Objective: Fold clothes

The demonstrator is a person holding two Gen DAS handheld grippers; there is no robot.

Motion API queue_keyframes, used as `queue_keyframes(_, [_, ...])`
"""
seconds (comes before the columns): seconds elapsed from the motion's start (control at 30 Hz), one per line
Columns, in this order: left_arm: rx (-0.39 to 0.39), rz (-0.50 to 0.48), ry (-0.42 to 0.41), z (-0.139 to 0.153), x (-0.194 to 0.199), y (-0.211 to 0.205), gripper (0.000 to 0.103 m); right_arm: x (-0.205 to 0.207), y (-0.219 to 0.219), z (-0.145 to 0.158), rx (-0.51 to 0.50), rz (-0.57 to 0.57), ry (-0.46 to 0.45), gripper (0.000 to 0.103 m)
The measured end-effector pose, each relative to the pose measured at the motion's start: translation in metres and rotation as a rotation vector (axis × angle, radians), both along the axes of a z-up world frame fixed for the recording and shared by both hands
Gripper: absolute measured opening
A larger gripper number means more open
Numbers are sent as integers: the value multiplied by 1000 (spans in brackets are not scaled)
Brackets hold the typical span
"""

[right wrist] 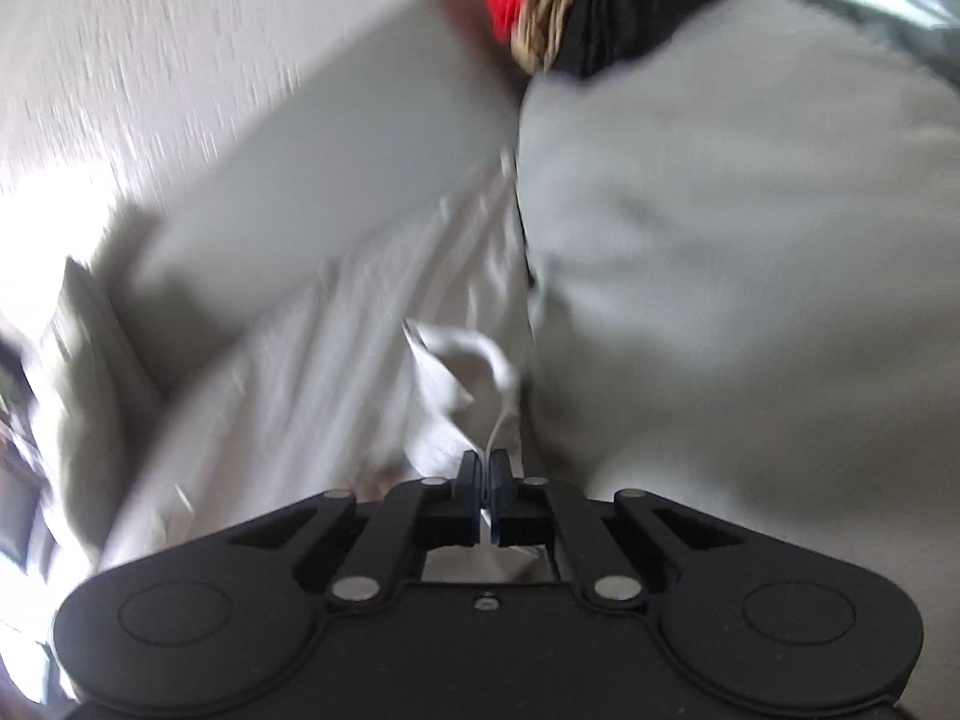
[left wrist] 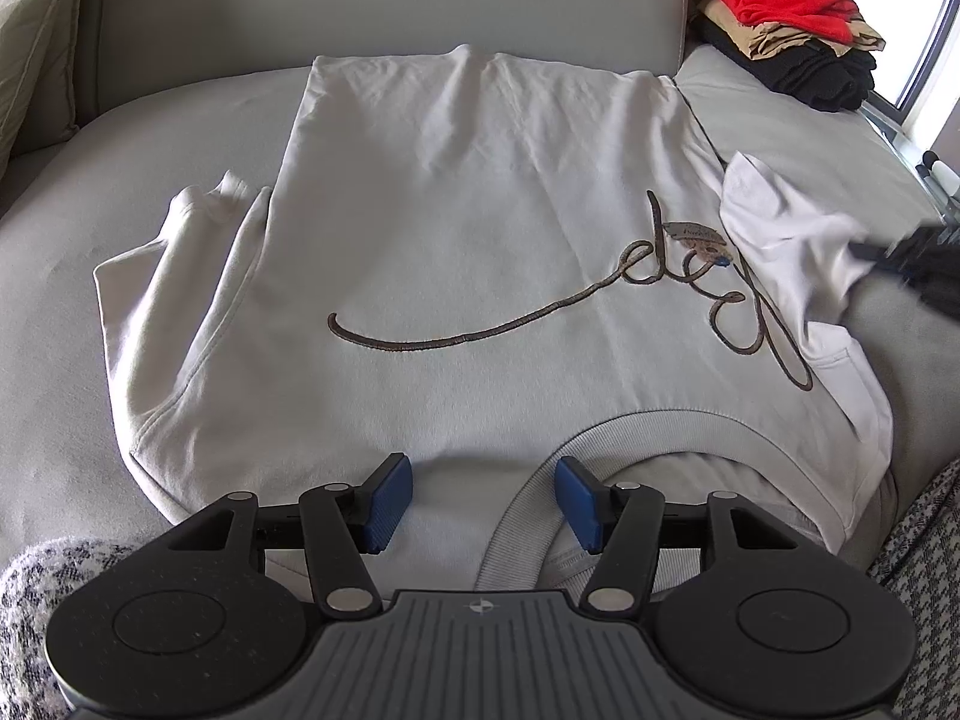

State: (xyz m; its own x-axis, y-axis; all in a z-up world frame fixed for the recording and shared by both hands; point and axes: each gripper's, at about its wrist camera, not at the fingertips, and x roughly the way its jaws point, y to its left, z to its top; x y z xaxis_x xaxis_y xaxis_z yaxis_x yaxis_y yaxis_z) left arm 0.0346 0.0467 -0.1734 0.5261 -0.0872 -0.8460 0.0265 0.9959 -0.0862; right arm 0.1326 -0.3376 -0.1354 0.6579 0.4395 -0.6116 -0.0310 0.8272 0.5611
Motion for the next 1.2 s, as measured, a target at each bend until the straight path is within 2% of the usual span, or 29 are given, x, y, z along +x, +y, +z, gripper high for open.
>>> queue_keyframes(0.13, [9, -5, 1, 1, 0, -1, 56, -13, -22, 32, 44, -166, -86, 2])
queue_keyframes(0.23, [11, -8, 1, 1, 0, -1, 56, -25, -37, 49, -66, -328, -110, 2])
queue_keyframes(0.33, [12, -10, 1, 1, 1, -1, 56, -29, -49, 41, -194, -429, -63, 2])
queue_keyframes(0.43, [14, -13, 1, 1, 1, -1, 56, -25, -54, 21, -279, -435, 18, 2])
queue_keyframes(0.47, [15, -13, 1, 1, 1, -1, 56, -24, -55, 21, -273, -430, 26, 2])
queue_keyframes(0.53, [17, -14, 0, 1, 1, 0, 56, -23, -57, 20, -261, -419, 41, 9])
queue_keyframes(0.57, [17, -14, -1, 1, 1, 0, 56, -21, -60, 22, -230, -420, 36, 19])
queue_keyframes(0.6, [18, -14, -3, 1, 1, 0, 56, -26, -61, 28, -208, -431, 29, 34])
queue_keyframes(0.63, [18, -13, -5, 2, 0, -1, 56, -30, -60, 32, -202, -455, 12, 39])
queue_keyframes(0.7, [19, -13, -7, 2, 1, -1, 56, -39, -51, 43, -200, -465, -43, 39])
queue_keyframes(0.73, [21, -12, -8, 2, 1, -2, 57, -40, -44, 45, -191, -423, -55, 39])
queue_keyframes(0.83, [25, -10, -9, 2, 0, -2, 57, -34, -13, 42, -171, -234, -53, 35])
queue_keyframes(0.9, [25, -8, -8, 3, -1, -3, 57, -26, 9, 27, -132, -96, 18, 33])
queue_keyframes(1.0, [24, -6, -9, 4, -1, -3, 57, -16, 31, -1, -117, 1, 139, 33])
queue_keyframes(1.07, [28, -10, -13, 4, -2, -3, 57, -19, 31, -15, -209, -52, 201, 31])
queue_keyframes(1.1, [28, -13, -16, 4, -3, -3, 57, -20, 30, -22, -256, -79, 232, 8])
queue_keyframes(1.13, [29, -17, -20, 4, -4, -2, 57, -22, 30, -29, -302, -106, 262, 0])
queue_keyframes(1.2, [30, -24, -30, 4, -6, -1, 57, -31, 20, -28, -272, -180, 285, 0])
